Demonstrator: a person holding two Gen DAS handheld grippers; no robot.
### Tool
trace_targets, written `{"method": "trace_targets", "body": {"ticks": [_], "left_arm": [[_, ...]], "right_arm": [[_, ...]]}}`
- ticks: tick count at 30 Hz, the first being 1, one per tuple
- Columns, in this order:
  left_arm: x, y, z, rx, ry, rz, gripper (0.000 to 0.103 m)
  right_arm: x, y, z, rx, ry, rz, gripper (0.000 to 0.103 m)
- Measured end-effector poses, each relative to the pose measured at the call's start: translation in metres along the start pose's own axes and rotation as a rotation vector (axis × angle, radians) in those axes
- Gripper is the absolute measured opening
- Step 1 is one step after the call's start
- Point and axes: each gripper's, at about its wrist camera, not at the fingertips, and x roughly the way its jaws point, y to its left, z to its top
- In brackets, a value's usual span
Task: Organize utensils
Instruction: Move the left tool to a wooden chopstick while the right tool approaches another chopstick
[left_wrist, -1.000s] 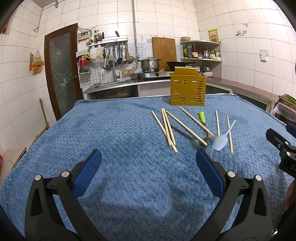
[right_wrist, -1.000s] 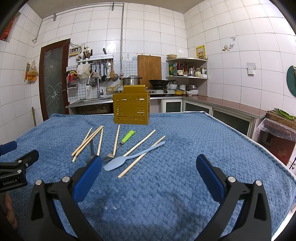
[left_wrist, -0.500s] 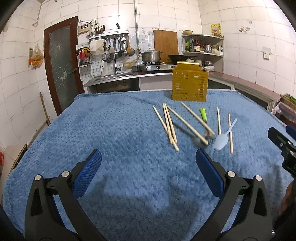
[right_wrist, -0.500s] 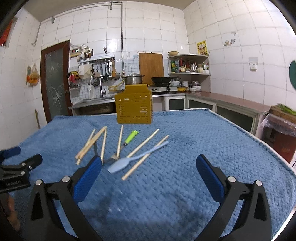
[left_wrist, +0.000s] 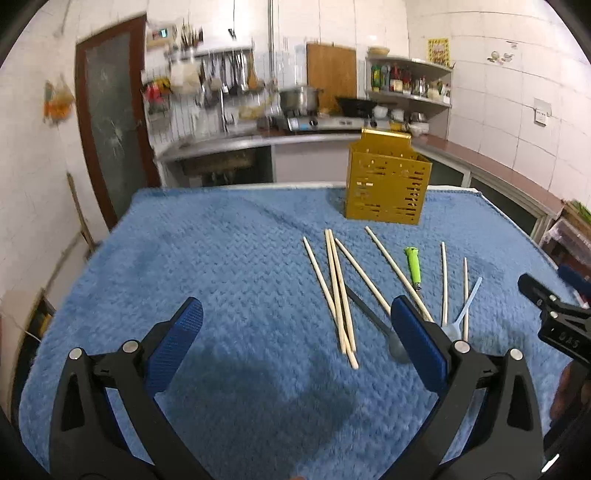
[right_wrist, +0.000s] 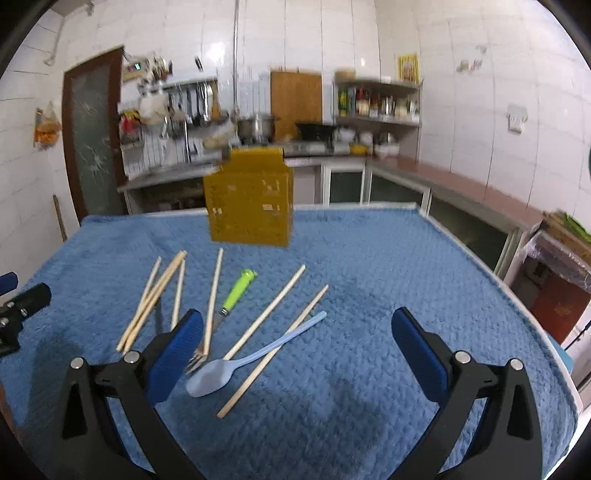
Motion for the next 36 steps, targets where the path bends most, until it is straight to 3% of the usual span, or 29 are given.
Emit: {"method": "trace_targets", "body": {"ticks": [2, 8, 11, 16, 22, 24, 26, 34, 36], "left_arm": [[0.006, 0.009, 0.013, -0.013, 0.02, 0.005, 0.098], [0.043, 0.026, 0.043, -0.037, 0.08, 0.044, 0.098], [0.081, 0.024, 0.046, -0.045, 0.166, 0.023, 0.098], [0.124, 0.016, 0.043, -0.026, 0.211, 0.064, 0.098], [0.16, 0.012, 0.046, -0.039, 0.26, 0.039, 0.079], [0.171, 0.009, 0.044, -0.024, 0.3, 0.029, 0.067], [0.183, 0.006, 0.042, -0.004, 0.337, 0.018, 0.057], [0.213, -0.003, 0.054, 0.015, 0.374, 0.019, 0.056], [0.218, -0.005, 0.059, 0.022, 0.386, 0.007, 0.051]], "right_arm": [[0.014, -0.004, 0.01, 0.015, 0.062, -0.016, 0.099], [0.052, -0.005, 0.028, 0.025, 0.13, -0.058, 0.099], [0.074, -0.004, 0.027, 0.03, 0.175, -0.07, 0.099], [0.113, -0.011, 0.016, 0.036, 0.242, -0.1, 0.099], [0.145, -0.021, 0.015, 0.061, 0.291, -0.1, 0.098], [0.154, -0.02, 0.015, 0.059, 0.315, -0.092, 0.091], [0.16, -0.017, 0.017, 0.054, 0.33, -0.09, 0.077], [0.183, -0.018, 0.017, 0.085, 0.413, -0.072, 0.045], [0.184, -0.017, 0.018, 0.086, 0.417, -0.078, 0.043]]}}
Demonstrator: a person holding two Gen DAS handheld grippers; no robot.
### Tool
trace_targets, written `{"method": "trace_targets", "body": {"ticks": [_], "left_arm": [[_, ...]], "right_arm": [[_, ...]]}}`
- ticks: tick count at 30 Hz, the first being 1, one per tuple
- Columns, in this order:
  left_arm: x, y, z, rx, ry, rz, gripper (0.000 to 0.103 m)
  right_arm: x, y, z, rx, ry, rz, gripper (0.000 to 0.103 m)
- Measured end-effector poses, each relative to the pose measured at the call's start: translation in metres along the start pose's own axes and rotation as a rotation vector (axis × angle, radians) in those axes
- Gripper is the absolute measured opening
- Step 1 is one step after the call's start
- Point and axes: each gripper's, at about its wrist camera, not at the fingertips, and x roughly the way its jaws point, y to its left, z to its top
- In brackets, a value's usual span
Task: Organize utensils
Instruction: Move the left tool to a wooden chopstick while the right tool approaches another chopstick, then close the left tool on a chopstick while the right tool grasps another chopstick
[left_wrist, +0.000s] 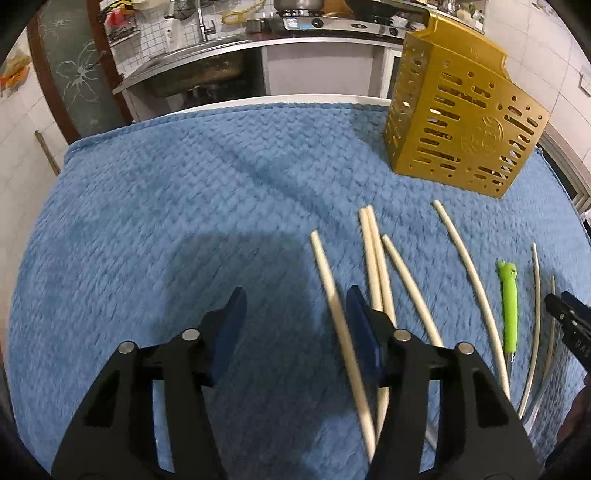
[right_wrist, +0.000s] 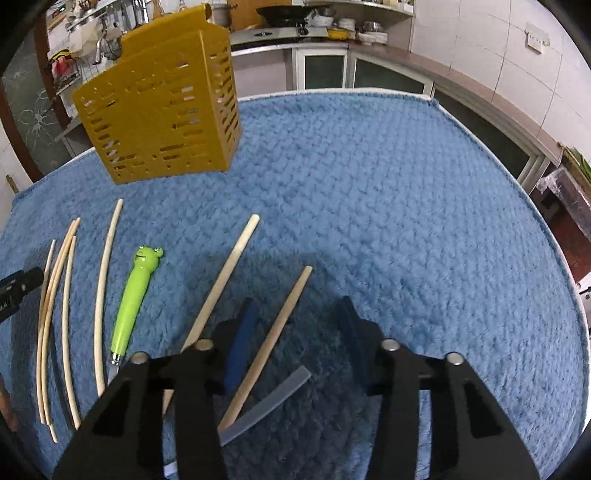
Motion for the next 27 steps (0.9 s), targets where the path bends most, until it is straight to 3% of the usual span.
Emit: {"method": "trace_targets", "body": {"ticks": [4, 8, 19, 22, 24, 27], "left_arm": [[0.013, -0.003, 0.009, -0.002, 0.054, -0.031, 0.033], [0.017, -0.004, 0.012, -0.004, 0.056, -0.017, 0.032], [0.024, -0.014, 0.022, -0.003, 0.079, 0.024, 0.03], [0.024, -0.018, 0.023, 0.016, 0.072, 0.023, 0.022], [0.023, -0.019, 0.022, 0.015, 0.076, 0.012, 0.01], [0.021, -0.017, 0.02, 0.009, 0.073, 0.01, 0.008]], "right_arm": [[0.001, 0.001, 0.003, 0.009, 0.016, 0.005, 0.031], [0.002, 0.003, 0.005, -0.002, 0.032, 0.021, 0.019], [0.008, 0.005, 0.011, -0.002, 0.082, 0.029, 0.021], [0.011, 0.007, 0.017, 0.003, 0.124, 0.038, 0.021], [0.011, 0.006, 0.018, 0.001, 0.128, 0.05, 0.02], [0.011, 0.001, 0.018, 0.014, 0.122, 0.078, 0.013]]}}
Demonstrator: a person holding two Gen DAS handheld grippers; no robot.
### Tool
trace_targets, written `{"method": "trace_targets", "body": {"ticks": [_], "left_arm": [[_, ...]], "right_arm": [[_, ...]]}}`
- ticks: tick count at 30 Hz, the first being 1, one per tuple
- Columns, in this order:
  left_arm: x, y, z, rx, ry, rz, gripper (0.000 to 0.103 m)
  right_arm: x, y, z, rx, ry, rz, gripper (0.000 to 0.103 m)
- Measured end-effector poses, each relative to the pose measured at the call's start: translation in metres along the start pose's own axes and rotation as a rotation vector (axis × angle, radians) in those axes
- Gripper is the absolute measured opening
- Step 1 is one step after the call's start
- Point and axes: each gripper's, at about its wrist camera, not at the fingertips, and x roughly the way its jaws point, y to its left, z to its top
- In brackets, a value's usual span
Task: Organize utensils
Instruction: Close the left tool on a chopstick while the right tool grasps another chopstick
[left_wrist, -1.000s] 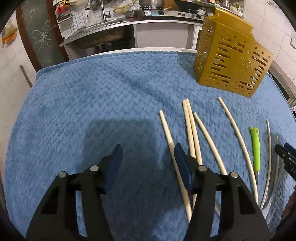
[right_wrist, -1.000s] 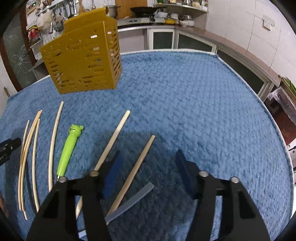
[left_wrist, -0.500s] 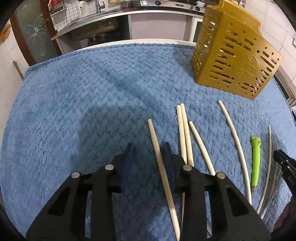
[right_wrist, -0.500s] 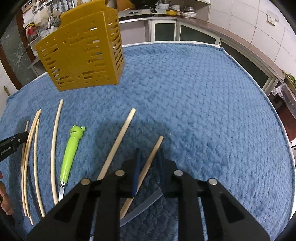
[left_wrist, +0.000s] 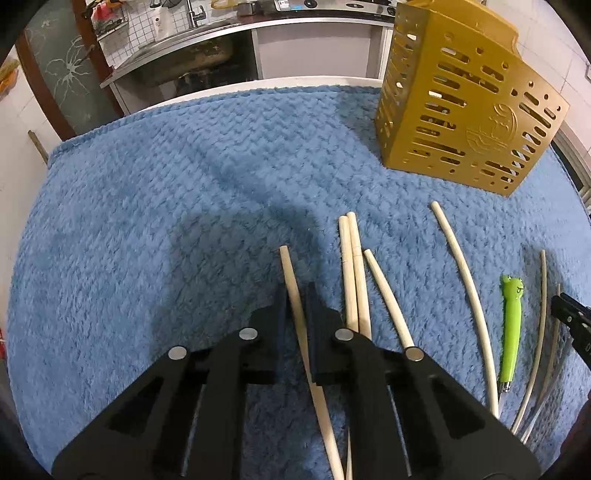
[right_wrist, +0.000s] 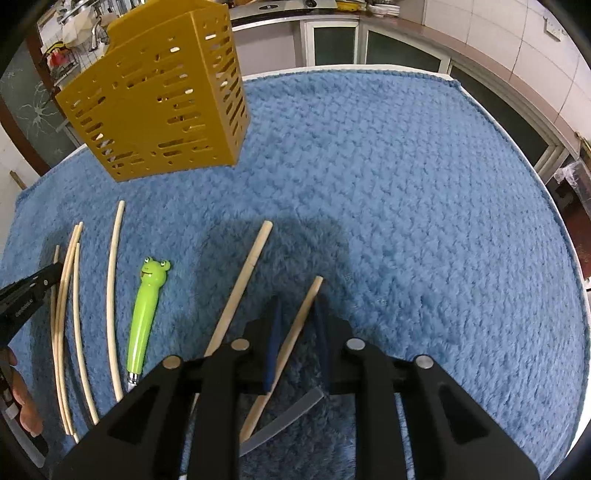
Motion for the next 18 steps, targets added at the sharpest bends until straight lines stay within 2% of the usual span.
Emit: {"method": "trace_targets", "body": {"ticks": [6, 11, 18], "left_arm": [[-0.018, 0.011, -0.009, -0.034, -0.027, -0.037, 0.004], [-0.057, 0.011, -0.012, -0.01, -0.138, -0.059, 0.004], [-0.082, 0.013, -0.014, -0.023, -0.207, -0.145, 0.004]], "right_arm": [[-0.021, -0.005, -0.004, 0.015, -0.092, 0.065, 0.011], [-0.048, -0.004, -0.004, 0.002, -0.189, 0.128, 0.009], [-0.078, 0.006, -0.002, -0.025, -0.304, 0.196, 0.008]]}}
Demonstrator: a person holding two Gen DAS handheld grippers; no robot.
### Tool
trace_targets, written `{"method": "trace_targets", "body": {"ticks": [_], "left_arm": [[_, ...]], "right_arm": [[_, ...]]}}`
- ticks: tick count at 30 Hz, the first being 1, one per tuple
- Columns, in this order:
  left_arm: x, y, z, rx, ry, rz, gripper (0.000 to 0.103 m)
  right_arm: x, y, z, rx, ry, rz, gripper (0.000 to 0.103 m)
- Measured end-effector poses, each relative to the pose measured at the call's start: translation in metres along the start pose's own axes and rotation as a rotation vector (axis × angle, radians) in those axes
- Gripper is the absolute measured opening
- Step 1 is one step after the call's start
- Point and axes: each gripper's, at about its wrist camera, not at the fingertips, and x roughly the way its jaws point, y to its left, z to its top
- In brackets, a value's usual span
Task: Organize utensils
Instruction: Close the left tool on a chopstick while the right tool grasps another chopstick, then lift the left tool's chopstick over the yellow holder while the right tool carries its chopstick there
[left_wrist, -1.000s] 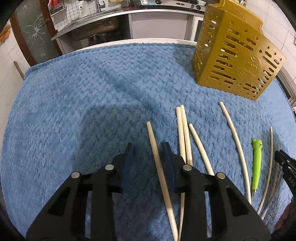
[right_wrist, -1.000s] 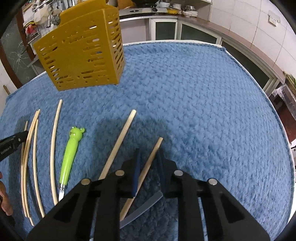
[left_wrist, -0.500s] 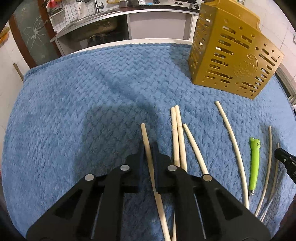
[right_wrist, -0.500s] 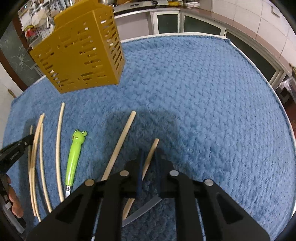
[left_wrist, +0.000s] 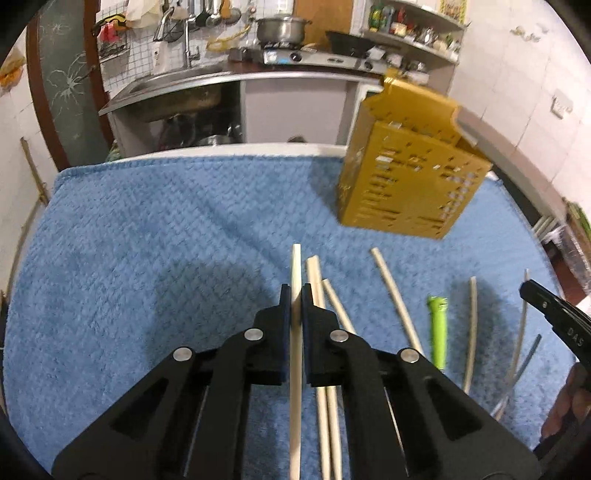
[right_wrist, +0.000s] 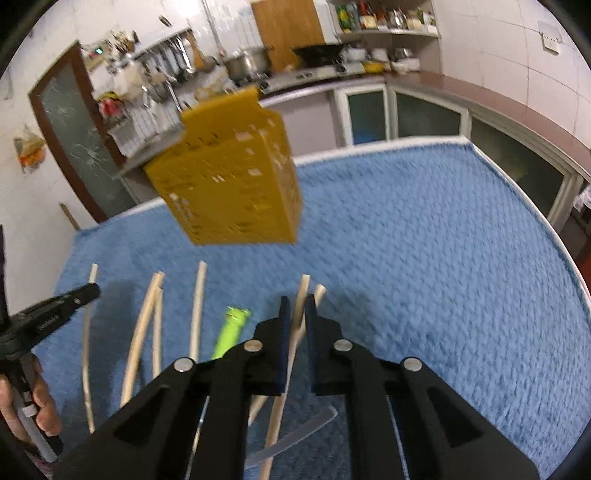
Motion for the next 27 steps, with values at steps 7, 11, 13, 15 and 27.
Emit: {"method": "trace_targets", "body": {"ticks": [7, 11, 13, 15, 27], "left_arm": [[-0.019, 0.0, 0.004, -0.005, -0.059, -0.067, 0.004], [-0.021, 0.001, 0.005, -0.012, -0.071, -0.085, 0.004], [-0.019, 0.002, 0.004, -0.016, -0.063, -0.092, 0.004], [-0.019, 0.003, 0.003, -0.016, -0.055, -0.094, 0.004], [-0.015, -0.003, 0.004, 0.034, 0.023, -0.076, 0.004]], "right_arm": [[-0.025, 0.011, 0.007, -0.051, -0.094, 0.009, 0.006], [-0.032, 0.015, 0.007, -0.062, -0.105, 0.01, 0.006], [-0.03, 0.015, 0.007, -0.065, -0.097, 0.01, 0.006], [-0.028, 0.013, 0.007, -0.065, -0.093, 0.009, 0.006], [-0.031, 0.019, 0.016, -0.077, -0.093, 0.033, 0.006]]}}
